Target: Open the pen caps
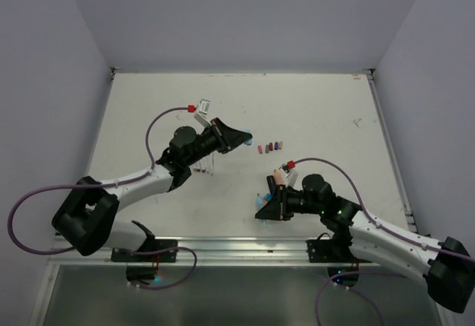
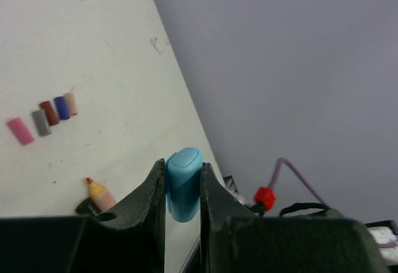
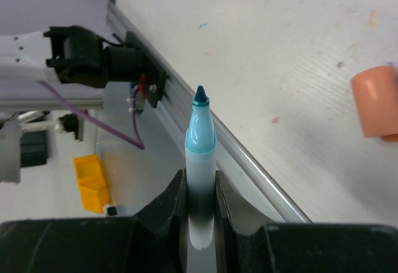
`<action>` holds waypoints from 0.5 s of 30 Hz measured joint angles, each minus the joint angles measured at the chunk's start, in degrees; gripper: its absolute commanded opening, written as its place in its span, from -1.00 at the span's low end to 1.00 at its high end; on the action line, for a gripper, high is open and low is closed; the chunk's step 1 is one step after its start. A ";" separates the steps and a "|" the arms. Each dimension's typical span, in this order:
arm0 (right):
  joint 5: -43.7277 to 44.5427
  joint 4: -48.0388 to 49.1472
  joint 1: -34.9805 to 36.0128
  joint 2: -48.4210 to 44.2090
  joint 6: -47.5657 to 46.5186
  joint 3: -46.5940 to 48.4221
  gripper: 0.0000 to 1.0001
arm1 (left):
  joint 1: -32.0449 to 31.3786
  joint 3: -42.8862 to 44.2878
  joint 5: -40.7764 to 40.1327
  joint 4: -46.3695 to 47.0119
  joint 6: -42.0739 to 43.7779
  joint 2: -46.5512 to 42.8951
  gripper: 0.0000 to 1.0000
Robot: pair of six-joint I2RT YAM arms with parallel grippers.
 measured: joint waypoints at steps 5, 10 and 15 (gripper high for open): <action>14.10 -20.68 -0.83 6.93 -10.12 17.66 -1.00 | -3.08 -3.15 -5.31 -12.00 3.93 -5.18 -1.00; 25.46 -31.08 -5.29 15.26 -17.07 28.46 -1.00 | -10.78 -10.86 -11.04 -18.01 3.37 -10.01 -1.00; 32.92 -37.75 -12.15 20.83 -22.08 29.79 -1.00 | -17.55 -12.85 -14.14 -20.02 0.72 -4.02 -1.00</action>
